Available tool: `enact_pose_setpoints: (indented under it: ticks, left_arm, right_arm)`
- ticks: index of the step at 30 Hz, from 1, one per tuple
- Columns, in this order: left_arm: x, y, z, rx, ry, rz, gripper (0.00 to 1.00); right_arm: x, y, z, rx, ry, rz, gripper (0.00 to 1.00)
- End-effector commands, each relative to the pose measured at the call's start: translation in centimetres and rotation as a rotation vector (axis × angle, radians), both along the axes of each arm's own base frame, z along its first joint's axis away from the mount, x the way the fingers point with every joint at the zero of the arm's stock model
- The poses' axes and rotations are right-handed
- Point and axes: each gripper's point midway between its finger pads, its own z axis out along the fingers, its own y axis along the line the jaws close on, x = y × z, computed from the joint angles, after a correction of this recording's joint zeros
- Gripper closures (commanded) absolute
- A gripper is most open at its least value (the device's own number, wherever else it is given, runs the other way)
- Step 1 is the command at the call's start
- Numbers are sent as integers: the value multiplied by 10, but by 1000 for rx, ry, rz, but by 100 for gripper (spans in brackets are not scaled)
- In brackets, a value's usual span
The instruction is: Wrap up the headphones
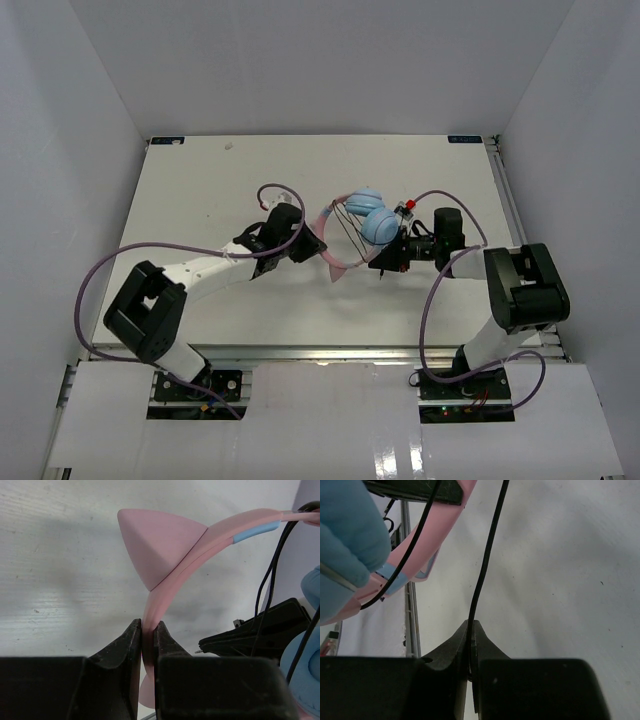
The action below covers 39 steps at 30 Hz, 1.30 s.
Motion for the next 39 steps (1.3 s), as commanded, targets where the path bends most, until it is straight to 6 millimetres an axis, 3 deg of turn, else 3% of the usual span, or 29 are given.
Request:
enact_pose_setpoints:
  ticks: [1,11,24,31,34,39]
  left_arm:
    - [24,-9,22,-114,33,152,100]
    - [31,0,-21,-30,177,291,100]
    - [39,-5,-59,78,309,338,100]
    - [44,3,-73,215,347,326,99]
    - [45,5,-72,282,357,294,84]
    - [46,7,-71,376,362,222,40]
  right_arm:
    - [21,1,4,49,13,-9,92]
    - [46,-15,-25,59,194,-133,91]
    - [52,-33,-43,12,257,-200,74]
    - [66,-73,-36,-39,204,-311,70]
    - [66,-82,-27,-93,143,-315,69]
    - [58,-92,-4,-202,-12,-312,64]
